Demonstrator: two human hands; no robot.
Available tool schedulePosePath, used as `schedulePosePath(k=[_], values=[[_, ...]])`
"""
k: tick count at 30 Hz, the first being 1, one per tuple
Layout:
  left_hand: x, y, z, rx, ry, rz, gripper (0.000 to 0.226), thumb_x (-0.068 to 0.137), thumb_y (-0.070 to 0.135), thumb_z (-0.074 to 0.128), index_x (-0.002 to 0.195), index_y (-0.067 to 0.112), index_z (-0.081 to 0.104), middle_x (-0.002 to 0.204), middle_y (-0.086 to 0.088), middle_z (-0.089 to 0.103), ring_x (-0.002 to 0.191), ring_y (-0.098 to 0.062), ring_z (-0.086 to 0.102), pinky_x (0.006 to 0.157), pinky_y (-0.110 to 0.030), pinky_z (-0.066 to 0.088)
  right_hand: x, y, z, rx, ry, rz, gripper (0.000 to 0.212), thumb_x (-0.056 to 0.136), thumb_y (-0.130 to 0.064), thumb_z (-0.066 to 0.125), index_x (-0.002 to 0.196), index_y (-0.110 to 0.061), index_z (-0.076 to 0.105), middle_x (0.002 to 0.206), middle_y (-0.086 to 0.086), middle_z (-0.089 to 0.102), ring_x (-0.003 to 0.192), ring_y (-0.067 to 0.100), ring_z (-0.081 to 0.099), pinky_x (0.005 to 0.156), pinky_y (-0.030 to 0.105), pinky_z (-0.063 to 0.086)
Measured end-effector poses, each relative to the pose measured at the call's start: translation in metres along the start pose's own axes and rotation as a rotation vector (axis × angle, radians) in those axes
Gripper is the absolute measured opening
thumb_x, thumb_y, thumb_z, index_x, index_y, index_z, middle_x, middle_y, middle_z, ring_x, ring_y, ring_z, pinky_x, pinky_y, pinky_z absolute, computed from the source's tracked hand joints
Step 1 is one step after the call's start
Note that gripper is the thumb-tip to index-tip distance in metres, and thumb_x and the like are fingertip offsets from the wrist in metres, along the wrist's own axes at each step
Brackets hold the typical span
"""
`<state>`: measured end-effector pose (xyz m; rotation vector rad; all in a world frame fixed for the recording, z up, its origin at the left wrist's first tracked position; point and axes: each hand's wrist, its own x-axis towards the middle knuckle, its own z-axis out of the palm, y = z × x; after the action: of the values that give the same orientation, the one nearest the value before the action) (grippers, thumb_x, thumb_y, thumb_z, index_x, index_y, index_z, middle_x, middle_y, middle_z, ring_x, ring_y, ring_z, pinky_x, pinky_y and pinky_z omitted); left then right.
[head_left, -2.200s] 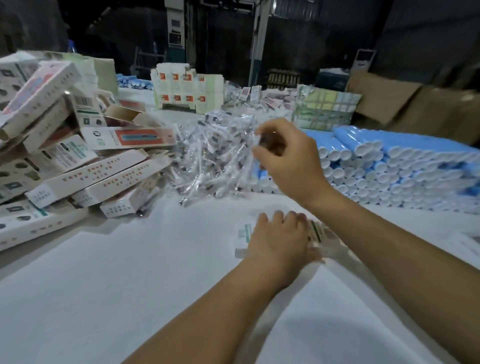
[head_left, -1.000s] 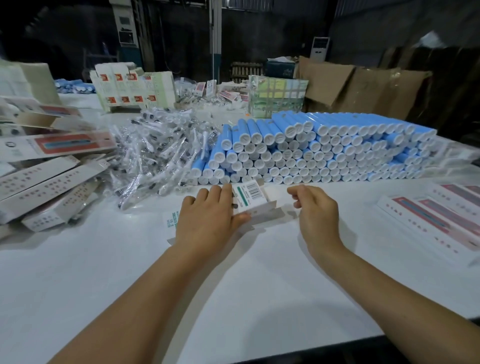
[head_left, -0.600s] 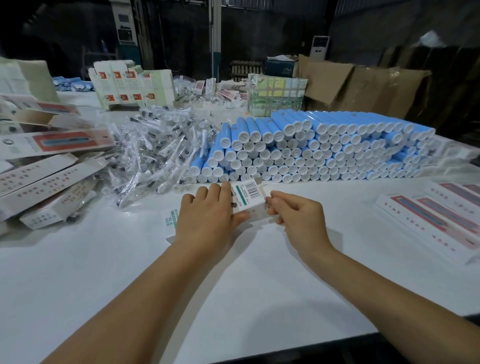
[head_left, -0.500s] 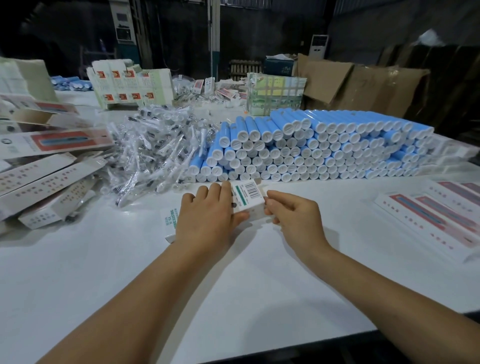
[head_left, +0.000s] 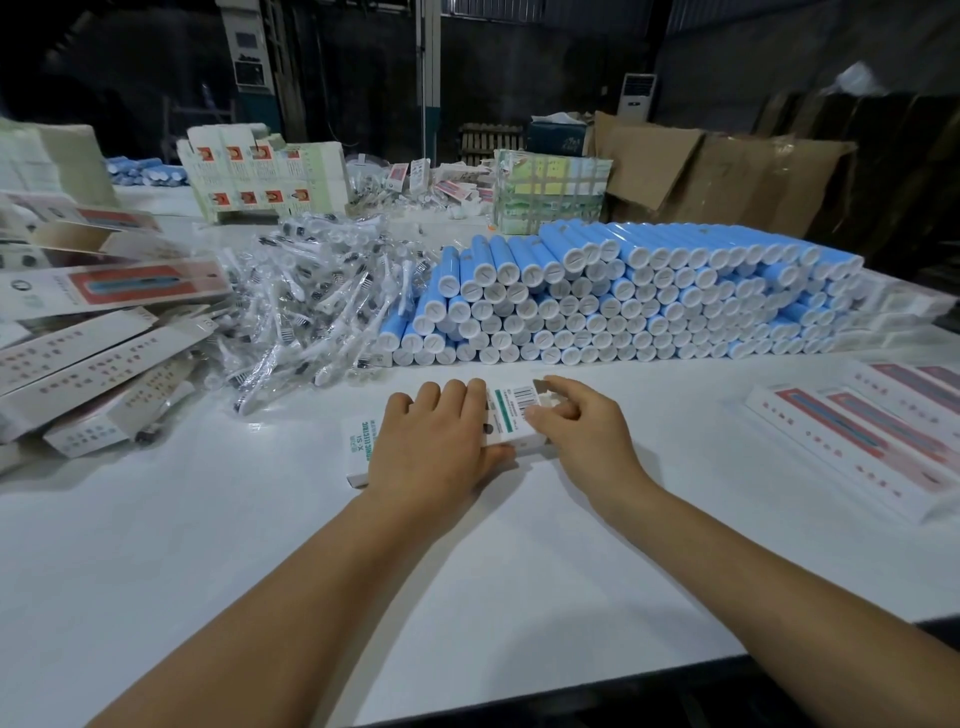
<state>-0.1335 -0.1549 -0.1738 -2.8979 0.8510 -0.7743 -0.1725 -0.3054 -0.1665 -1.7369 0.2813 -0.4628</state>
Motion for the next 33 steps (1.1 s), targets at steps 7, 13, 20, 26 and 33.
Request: schedulePosePath(k=[7,13,20,26,33], values=[[-0.002,0.005,-0.002,0.012,0.009,-0.014,0.077,0.088,0.072,0.028,0.139,0.015,0.027,0.124,0.001,0.047,0.108,-0.023,0.044,0.088,-0.036,0.030,-0.007,0.000,0.005,-0.075,0.061,-0.098,0.019,0.090,-0.006,0.058,0.087,-0.024,0.061,0.100,0.007,0.063,0.084,0.014,0.063,0.079,0.025,0.051],[-0.001,0.007,-0.002,0.014,0.005,-0.024,0.077,0.088,0.072,0.027,0.139,0.014,0.027,0.123,0.001,0.046,0.108,-0.024,0.044,0.087,-0.037,0.030,-0.006,-0.002,0.006,-0.110,0.057,-0.158,0.023,0.092,-0.004,0.055,0.086,-0.026,0.061,0.095,0.000,0.050,0.070,-0.005,0.054,0.066,0.003,0.040],[0.003,0.000,-0.001,-0.091,0.029,-0.095,0.078,0.086,0.070,0.020,0.144,0.018,0.023,0.128,0.003,0.045,0.112,-0.022,0.042,0.087,-0.035,0.030,0.008,-0.005,-0.010,0.102,0.325,-0.099,0.027,0.089,-0.020,0.063,0.115,-0.027,0.057,0.101,-0.007,0.050,0.097,0.014,0.053,0.081,0.027,0.046],[0.008,0.005,-0.001,-0.094,0.013,-0.101,0.078,0.088,0.070,0.028,0.145,0.016,0.026,0.130,0.001,0.047,0.113,-0.023,0.044,0.086,-0.036,0.030,0.005,-0.012,-0.005,0.912,-0.226,0.451,0.049,0.075,-0.033,0.064,0.113,-0.002,0.061,0.110,0.019,0.069,0.095,0.029,0.069,0.079,0.038,0.058],[0.004,0.014,-0.007,-0.055,0.030,-0.054,0.082,0.084,0.065,0.009,0.144,0.011,0.028,0.127,-0.003,0.048,0.108,-0.026,0.046,0.086,-0.038,0.032,-0.005,-0.005,0.005,0.289,-0.048,-0.079,0.028,0.093,0.000,0.051,0.095,-0.023,0.066,0.087,-0.001,0.073,0.084,0.014,0.069,0.072,0.025,0.056]])
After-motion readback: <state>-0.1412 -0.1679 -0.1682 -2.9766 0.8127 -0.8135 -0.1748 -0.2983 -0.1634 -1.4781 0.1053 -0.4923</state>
